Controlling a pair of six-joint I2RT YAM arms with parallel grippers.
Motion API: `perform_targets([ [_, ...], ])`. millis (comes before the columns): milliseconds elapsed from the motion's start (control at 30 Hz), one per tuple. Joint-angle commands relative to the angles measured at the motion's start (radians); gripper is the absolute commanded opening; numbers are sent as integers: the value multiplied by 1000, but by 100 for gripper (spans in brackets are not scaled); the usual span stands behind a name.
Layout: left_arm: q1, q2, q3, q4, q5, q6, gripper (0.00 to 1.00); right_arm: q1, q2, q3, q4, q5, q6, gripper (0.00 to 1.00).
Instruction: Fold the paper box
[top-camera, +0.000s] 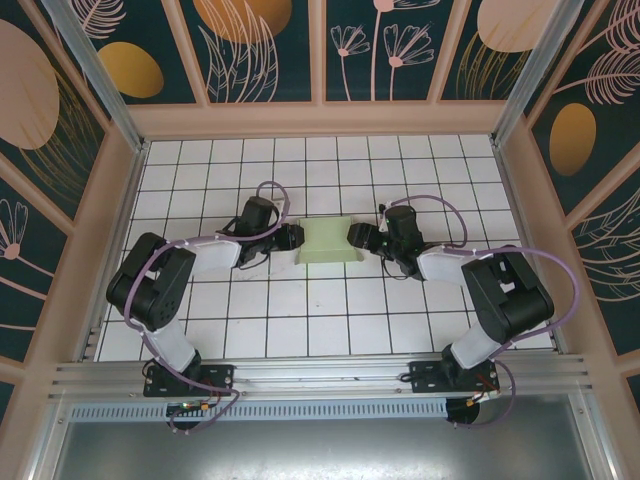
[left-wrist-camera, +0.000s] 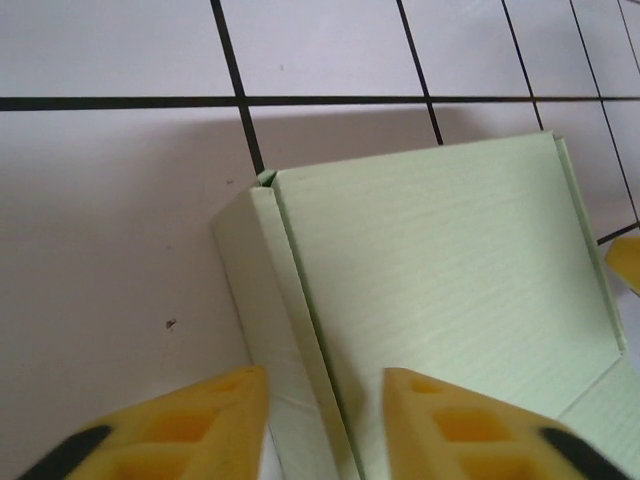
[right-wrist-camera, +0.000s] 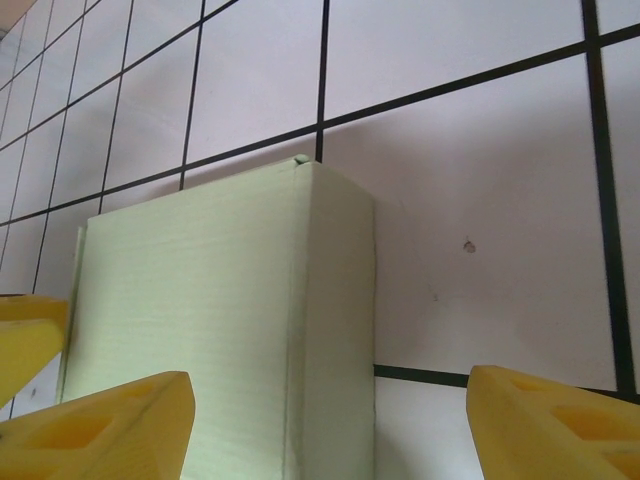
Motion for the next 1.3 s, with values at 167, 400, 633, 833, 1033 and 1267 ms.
perform_targets([
  [167,22,3,-53,50,15,4,21,-7,-8,-8,52,-42,22,72],
  [400,48,7,-106,111,51,-21,19,-14,12,-6,106,-106,57,77],
  [633,72,20,-147,183,105,-51,18,-25,37,-13,161,-191,94,78],
  [833,79,32,-161,210,122,-60,18,-37,85,-8,264,-361,158,76],
  [1033,79,33,-162,210,123,-54,18,-39,110,19,298,-444,236,62],
  [1267,79,9,-162,203,111,-54,21,-42,111,48,262,-455,260,47],
])
